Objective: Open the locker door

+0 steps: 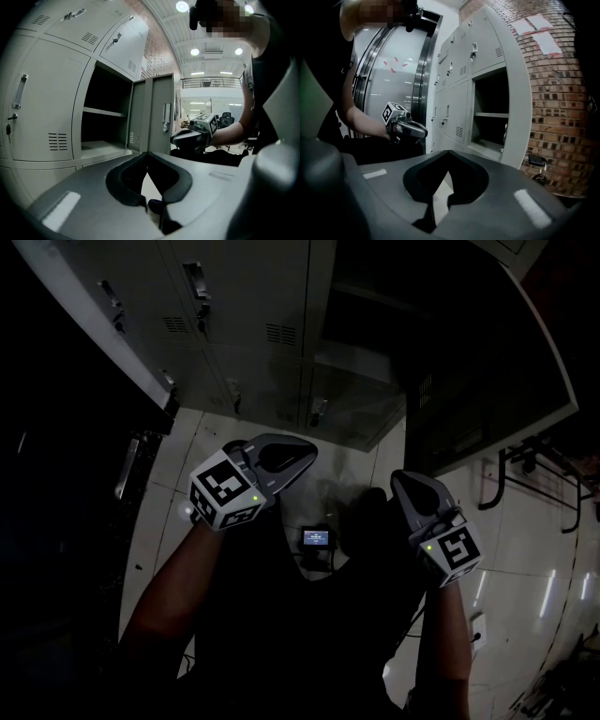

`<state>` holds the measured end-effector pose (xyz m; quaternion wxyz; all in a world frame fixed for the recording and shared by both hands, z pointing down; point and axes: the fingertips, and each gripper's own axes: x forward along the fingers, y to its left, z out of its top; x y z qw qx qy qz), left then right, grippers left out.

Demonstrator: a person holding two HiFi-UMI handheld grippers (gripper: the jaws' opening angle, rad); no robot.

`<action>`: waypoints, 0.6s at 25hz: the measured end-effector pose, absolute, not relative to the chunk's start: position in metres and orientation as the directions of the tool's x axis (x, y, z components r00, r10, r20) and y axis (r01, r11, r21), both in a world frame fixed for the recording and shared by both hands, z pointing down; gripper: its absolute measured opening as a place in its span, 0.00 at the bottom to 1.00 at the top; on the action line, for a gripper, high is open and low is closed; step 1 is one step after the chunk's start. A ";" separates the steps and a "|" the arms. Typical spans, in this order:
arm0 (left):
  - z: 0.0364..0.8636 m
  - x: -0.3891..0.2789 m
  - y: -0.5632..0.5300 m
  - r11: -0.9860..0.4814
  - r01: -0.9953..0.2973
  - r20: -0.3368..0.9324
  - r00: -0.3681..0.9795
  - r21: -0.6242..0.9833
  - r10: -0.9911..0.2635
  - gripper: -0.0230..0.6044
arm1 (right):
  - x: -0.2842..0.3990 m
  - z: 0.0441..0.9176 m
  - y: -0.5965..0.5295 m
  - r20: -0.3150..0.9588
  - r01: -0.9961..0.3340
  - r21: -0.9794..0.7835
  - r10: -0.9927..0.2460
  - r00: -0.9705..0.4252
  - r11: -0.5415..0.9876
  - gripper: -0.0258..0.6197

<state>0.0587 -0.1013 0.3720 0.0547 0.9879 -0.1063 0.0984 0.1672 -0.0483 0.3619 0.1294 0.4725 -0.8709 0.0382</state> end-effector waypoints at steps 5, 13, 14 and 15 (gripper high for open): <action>0.372 0.059 -0.101 -0.971 -0.221 0.209 0.957 0.086 -0.199 0.06 | 0.168 0.363 -0.049 0.264 -0.835 0.049 -0.814 -0.518 0.548 0.04; 0.372 0.059 -0.101 -0.971 -0.222 0.209 0.957 0.087 -0.200 0.06 | 0.167 0.363 -0.050 0.264 -0.834 0.045 -0.812 -0.520 0.549 0.04; 0.372 0.059 -0.102 -0.971 -0.222 0.209 0.957 0.087 -0.200 0.06 | 0.167 0.363 -0.050 0.264 -0.834 0.045 -0.812 -0.520 0.549 0.04; 0.372 0.059 -0.102 -0.971 -0.223 0.209 0.957 0.087 -0.201 0.06 | 0.167 0.363 -0.050 0.265 -0.834 0.045 -0.812 -0.520 0.550 0.04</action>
